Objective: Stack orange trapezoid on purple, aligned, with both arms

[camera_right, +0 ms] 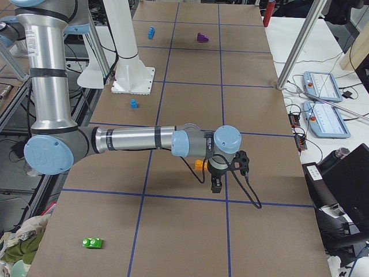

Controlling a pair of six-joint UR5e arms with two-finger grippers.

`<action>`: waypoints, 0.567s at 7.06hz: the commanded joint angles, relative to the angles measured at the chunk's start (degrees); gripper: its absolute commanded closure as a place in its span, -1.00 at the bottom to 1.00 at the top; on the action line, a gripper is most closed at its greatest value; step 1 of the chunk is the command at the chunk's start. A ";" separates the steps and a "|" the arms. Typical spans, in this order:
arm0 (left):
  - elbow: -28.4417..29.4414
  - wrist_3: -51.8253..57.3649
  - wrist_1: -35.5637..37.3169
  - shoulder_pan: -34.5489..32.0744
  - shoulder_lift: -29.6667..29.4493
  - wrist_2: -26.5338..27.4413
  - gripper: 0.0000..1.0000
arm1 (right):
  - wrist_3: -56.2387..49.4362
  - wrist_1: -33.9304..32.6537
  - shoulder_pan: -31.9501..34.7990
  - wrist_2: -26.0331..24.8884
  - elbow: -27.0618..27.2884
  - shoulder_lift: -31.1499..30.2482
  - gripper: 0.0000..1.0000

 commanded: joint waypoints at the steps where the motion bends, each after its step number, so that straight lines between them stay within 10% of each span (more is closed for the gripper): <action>1: -0.50 -0.07 -0.06 0.00 0.01 0.02 -1.00 | 0.19 0.09 0.00 -0.03 0.08 0.05 -1.00; 4: -4.52 -0.51 -1.46 0.44 -1.31 0.02 -1.00 | 0.20 0.09 0.00 -0.03 2.18 0.23 -1.00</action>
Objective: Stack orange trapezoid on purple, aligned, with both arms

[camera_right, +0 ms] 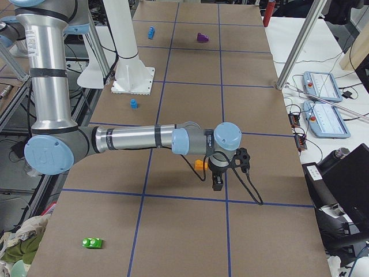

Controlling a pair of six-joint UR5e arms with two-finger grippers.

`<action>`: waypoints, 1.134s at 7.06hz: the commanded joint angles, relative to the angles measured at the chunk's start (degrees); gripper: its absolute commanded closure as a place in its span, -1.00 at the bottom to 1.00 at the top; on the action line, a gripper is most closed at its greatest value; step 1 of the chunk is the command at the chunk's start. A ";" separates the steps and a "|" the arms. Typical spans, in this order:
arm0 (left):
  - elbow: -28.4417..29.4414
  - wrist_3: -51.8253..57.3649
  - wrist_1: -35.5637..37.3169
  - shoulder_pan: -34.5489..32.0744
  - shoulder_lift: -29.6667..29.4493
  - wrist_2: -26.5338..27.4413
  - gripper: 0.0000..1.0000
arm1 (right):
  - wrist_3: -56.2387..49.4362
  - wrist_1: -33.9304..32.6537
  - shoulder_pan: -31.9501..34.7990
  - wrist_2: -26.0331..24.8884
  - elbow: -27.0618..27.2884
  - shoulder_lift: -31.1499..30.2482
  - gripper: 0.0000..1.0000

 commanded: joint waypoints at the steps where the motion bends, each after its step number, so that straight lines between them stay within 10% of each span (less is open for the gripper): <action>1: -6.24 -3.03 -0.65 0.60 -1.05 -0.50 -1.00 | -0.11 0.04 -0.09 0.09 1.28 0.68 -1.00; 4: -10.13 -34.74 -7.88 12.41 -0.28 -4.11 -1.00 | 2.60 -0.05 -0.09 0.18 0.93 2.72 -1.00; 8: -10.15 -69.45 -32.62 34.21 6.24 8.95 -1.00 | 4.09 3.46 -0.26 0.18 0.93 2.80 -1.00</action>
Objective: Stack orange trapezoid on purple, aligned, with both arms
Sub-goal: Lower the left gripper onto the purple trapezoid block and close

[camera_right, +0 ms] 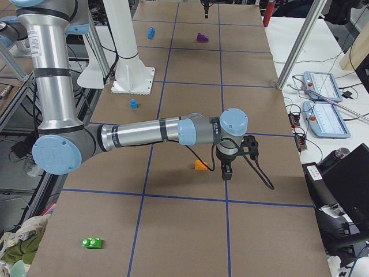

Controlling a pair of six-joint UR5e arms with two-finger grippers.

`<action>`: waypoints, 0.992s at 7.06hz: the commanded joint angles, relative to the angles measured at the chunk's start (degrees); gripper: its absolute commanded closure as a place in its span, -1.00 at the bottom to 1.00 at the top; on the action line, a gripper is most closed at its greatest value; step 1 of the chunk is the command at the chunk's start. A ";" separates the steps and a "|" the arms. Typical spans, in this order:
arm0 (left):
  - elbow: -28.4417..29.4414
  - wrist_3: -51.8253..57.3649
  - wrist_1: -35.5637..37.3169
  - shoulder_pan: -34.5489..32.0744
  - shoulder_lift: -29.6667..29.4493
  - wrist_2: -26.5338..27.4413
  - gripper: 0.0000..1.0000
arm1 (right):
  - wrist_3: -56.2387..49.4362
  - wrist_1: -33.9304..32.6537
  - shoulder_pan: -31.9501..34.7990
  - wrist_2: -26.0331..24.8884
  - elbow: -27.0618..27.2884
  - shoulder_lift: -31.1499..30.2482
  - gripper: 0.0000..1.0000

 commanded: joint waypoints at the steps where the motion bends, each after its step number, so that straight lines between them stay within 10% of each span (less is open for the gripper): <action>1: 0.86 -11.55 -6.01 12.49 0.24 9.78 -1.00 | 0.93 1.46 -0.13 0.05 -0.73 -0.02 -1.00; 5: 7.98 -11.15 -8.65 15.44 -2.92 12.47 -0.98 | 1.19 1.38 -0.21 1.01 -1.09 -0.11 -1.00; 6: 8.17 -11.06 -8.75 15.53 -2.84 12.46 -0.81 | 1.19 1.38 -0.21 1.54 -1.26 -0.11 -1.00; 7: 8.17 -10.97 -8.67 15.44 -2.57 12.46 0.02 | 1.19 1.29 -0.21 2.15 -1.27 -0.11 -1.00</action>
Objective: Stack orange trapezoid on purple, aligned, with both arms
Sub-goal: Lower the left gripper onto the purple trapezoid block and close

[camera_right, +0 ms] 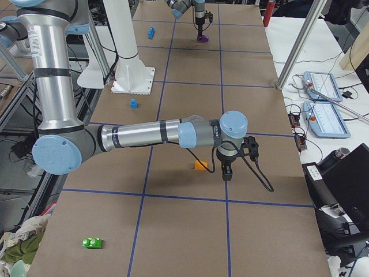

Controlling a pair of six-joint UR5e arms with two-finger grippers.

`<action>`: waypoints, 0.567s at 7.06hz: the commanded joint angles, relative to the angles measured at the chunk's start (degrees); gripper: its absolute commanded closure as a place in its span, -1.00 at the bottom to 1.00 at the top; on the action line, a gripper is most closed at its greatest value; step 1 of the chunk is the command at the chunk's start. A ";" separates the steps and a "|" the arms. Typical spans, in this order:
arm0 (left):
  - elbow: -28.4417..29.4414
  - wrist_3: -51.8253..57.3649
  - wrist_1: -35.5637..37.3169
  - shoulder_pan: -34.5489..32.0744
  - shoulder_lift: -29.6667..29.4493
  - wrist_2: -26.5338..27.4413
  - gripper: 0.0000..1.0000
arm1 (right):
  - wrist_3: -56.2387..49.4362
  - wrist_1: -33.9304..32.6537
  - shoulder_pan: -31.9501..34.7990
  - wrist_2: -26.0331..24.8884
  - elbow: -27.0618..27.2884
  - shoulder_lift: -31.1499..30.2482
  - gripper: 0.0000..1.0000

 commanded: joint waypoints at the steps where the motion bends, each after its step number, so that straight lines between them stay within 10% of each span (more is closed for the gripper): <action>1: 0.20 0.12 -0.18 0.08 0.34 0.01 0.81 | 0.00 -0.25 0.00 0.73 -0.16 0.00 -1.00; 4: -3.90 0.29 0.44 0.08 -0.01 -0.69 1.00 | 0.00 0.01 0.00 0.65 -1.20 0.26 -1.00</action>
